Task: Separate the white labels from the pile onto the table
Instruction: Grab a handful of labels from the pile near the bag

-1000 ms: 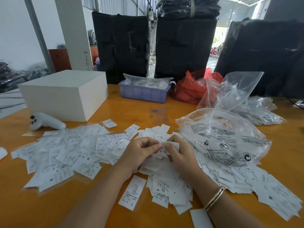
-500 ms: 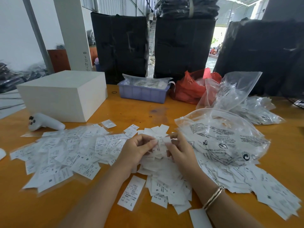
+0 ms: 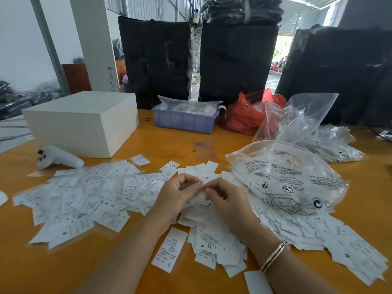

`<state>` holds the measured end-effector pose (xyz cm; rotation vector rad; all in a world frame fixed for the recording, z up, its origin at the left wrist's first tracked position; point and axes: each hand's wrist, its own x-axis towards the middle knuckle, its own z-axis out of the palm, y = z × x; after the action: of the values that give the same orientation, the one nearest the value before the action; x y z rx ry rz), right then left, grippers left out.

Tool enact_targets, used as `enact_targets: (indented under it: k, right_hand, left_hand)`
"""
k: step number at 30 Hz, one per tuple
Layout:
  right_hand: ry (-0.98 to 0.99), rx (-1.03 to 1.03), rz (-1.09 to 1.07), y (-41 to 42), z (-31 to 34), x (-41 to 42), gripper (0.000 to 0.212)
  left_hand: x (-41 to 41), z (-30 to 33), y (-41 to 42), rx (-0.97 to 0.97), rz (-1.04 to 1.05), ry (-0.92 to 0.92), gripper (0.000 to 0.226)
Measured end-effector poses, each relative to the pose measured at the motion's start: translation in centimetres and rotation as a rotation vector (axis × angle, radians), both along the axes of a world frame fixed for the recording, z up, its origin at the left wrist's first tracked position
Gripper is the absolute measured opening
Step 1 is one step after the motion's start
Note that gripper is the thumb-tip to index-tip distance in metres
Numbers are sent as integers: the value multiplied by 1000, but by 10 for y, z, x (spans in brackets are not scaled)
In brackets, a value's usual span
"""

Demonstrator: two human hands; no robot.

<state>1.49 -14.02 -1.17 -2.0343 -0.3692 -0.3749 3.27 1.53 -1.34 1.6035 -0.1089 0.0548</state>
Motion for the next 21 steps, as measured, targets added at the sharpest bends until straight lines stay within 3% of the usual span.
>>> enact_targets:
  k: [3,6,10,14,21]
  right_hand:
    - [3,49,66,1,3,-1,14]
    - [25,74,38,2,2,0,18]
    - [137,281,9,-3,3,4,14]
    - [177,527,14,-9,5,4,11]
    - [117,375,27,-3,5,5,22]
  left_hand:
    - [-1,2,2,-10,18,33,15]
    - [-3,5,2,-28,-10,43,28]
    - [-5,7,3,38,-5,4,8]
    - [-3,5,5,98,3,7,13]
    - [-3,8,3,104,65,-47,8]
